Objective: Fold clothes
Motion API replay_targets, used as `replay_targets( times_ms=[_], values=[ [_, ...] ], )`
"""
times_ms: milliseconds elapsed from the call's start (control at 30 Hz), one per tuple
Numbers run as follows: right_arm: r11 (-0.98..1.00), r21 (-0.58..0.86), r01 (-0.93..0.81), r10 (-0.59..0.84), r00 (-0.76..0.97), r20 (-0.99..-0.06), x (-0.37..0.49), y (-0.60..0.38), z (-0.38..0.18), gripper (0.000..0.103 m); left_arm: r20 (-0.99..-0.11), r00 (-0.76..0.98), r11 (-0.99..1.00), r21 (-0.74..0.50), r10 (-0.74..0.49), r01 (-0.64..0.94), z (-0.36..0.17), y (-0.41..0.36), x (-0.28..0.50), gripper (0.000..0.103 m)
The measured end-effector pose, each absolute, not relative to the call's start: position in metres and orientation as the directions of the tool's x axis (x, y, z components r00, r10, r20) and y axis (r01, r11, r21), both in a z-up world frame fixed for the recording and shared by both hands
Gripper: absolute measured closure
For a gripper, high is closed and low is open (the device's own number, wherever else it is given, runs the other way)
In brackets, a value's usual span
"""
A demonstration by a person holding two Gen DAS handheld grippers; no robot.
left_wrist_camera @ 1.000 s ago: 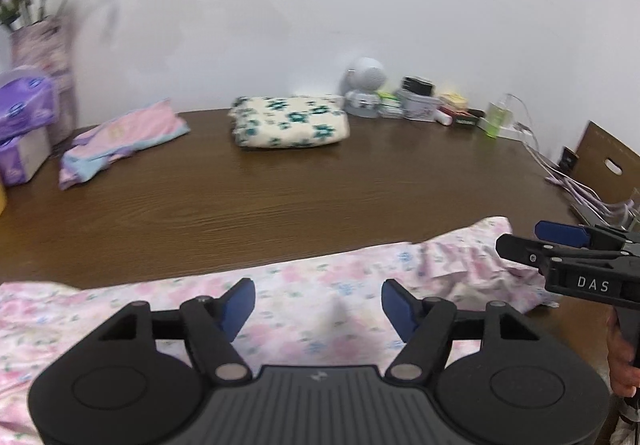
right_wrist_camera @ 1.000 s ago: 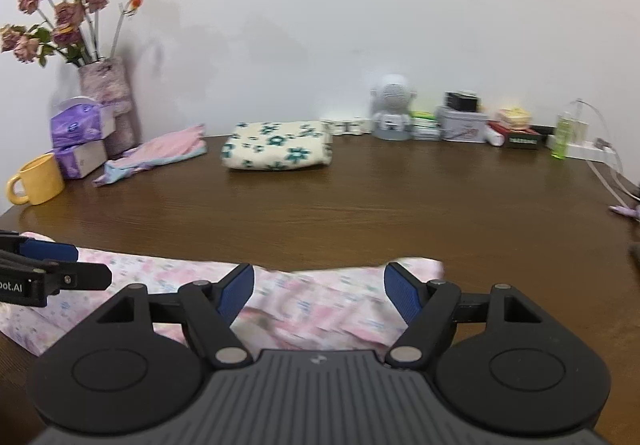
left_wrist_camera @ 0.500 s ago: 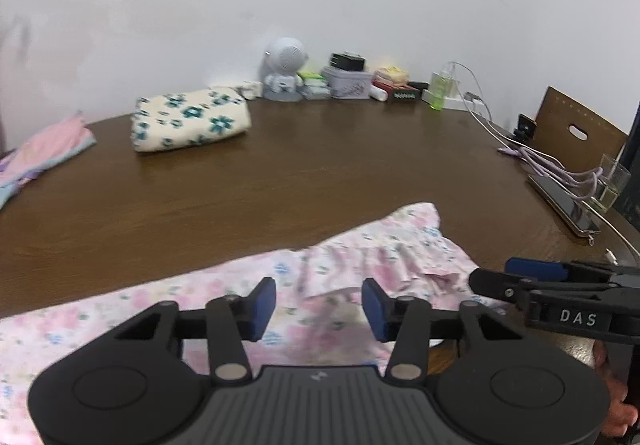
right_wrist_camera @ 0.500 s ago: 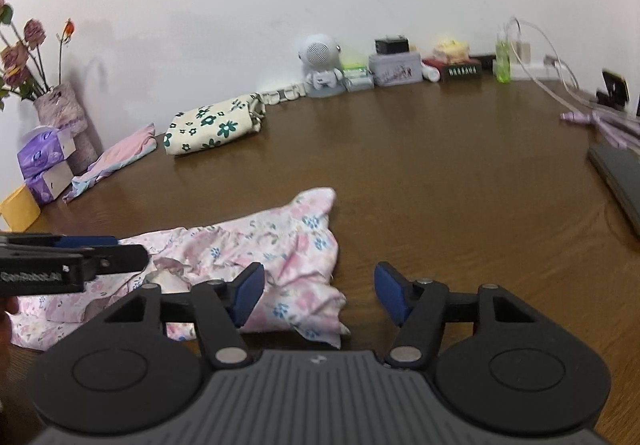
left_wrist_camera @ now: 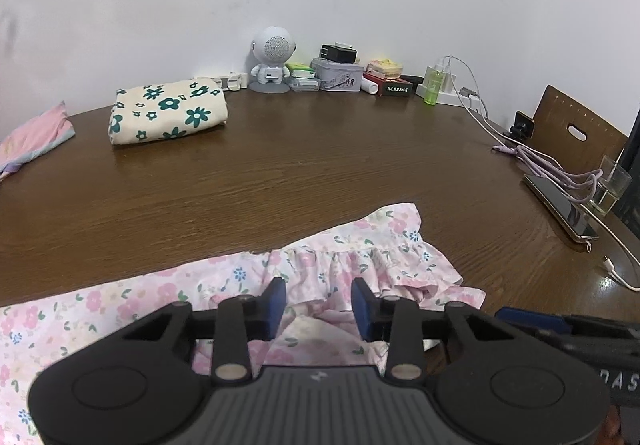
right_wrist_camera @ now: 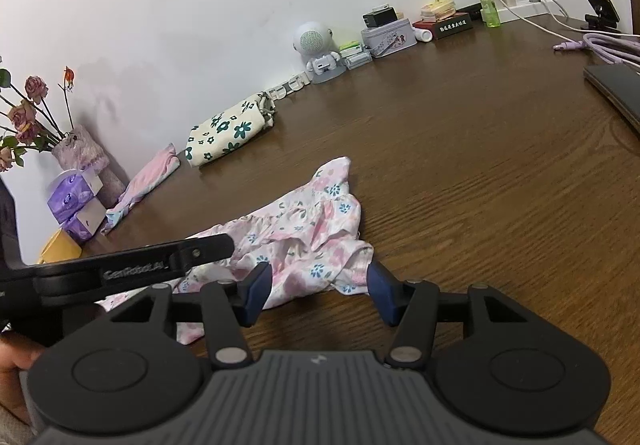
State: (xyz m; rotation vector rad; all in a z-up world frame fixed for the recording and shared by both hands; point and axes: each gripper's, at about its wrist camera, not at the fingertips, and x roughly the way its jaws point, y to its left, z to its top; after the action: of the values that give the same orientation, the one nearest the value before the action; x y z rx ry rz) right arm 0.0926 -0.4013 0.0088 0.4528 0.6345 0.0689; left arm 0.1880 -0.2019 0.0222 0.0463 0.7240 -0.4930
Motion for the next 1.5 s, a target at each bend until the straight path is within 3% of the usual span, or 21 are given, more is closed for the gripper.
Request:
replay_targets(
  times_ms=[633,1500],
  values=[
    [0.747,0.648,0.150,0.308,0.786,-0.536,0.098,-0.415,-0.012,0.062,-0.637,0.644,0.890,-0.163,-0.424,0.425,0.018,-0.217,0.204,0.081],
    [0.651,0.735,0.189,0.307,0.820,-0.483,0.106,-0.420,-0.025,0.063,-0.662,0.619,0.886,-0.158,-0.423,0.436,0.003,-0.224,0.210,0.083]
  ],
)
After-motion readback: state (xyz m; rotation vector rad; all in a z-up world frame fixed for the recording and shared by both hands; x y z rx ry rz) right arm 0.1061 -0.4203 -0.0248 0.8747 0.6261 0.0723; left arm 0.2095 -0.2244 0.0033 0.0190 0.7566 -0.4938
